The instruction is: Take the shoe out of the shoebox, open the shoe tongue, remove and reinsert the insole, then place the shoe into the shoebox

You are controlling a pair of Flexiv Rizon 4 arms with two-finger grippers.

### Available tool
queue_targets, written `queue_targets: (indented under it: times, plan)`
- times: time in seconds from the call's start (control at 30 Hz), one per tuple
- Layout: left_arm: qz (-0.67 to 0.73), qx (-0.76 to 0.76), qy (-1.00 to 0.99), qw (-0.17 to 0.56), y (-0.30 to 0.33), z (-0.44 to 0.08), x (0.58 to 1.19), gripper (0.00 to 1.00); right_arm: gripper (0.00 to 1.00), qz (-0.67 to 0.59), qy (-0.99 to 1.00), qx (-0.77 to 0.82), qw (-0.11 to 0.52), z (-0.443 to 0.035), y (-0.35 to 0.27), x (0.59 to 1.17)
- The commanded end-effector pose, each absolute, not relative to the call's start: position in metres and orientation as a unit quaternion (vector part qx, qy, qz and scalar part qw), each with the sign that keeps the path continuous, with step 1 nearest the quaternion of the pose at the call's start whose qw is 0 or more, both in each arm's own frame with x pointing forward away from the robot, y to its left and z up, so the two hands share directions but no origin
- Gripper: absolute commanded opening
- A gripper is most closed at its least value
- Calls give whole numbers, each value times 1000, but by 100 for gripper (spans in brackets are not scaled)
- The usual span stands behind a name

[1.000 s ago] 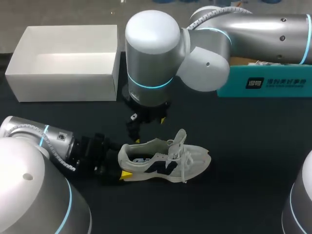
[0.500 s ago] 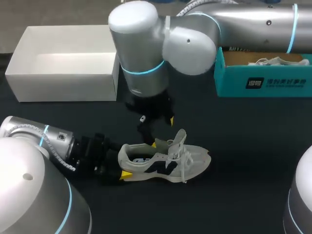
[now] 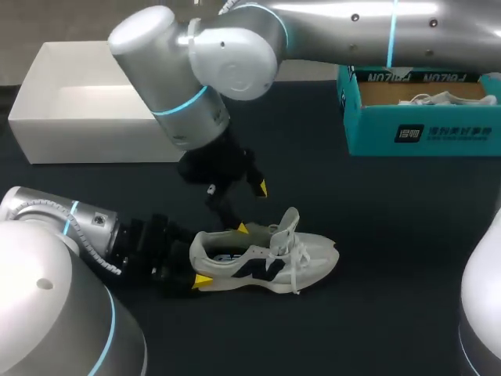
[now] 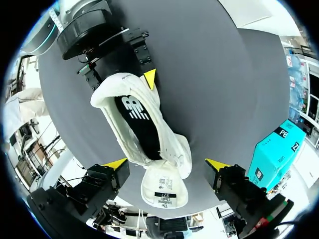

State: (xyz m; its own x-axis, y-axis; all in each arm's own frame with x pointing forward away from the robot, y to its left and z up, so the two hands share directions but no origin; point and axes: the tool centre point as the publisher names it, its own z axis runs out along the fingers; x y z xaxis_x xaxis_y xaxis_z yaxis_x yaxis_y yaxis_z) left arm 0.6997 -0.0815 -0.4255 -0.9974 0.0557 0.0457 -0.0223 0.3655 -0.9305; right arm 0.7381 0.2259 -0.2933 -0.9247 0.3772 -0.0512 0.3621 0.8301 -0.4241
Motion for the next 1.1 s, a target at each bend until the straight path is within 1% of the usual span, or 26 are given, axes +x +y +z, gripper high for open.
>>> queue_targets:
  times: [0.03,0.23,0.33,0.87,0.93,0.97,1.0,1.03,1.1]
  plan:
    - [563,-10,-826,34,-83,-429,698,0,100,216,-961,-172,-17,-289,233,739]
    - [563,-10,-826,34,-83,-429,698,0,100,164,-973,-156,-51,-288,235,743]
    - [563,-10,-826,34,-83,-429,698,0,100,186,-972,-141,-23,-286,237,745]
    - [563,-10,-826,34,-83,-429,698,0,100,186,-972,-141,-23,-286,237,745]
    - [563,-10,-826,34,-83,-429,698,0,100,129,-980,-143,-47,-286,238,742]
    - [563,-10,-826,34,-83,-429,698,0,100,117,-981,-144,-49,-286,238,741]
    - [563,-10,-826,34,-83,-429,698,0,83,91,-984,-144,-54,-287,237,739]
    - [563,-10,-826,34,-83,-429,698,0,35,78,-985,-145,-57,-287,237,737]
    - [563,-10,-826,34,-83,-429,698,0,0,60,-986,-142,-59,-286,236,733]
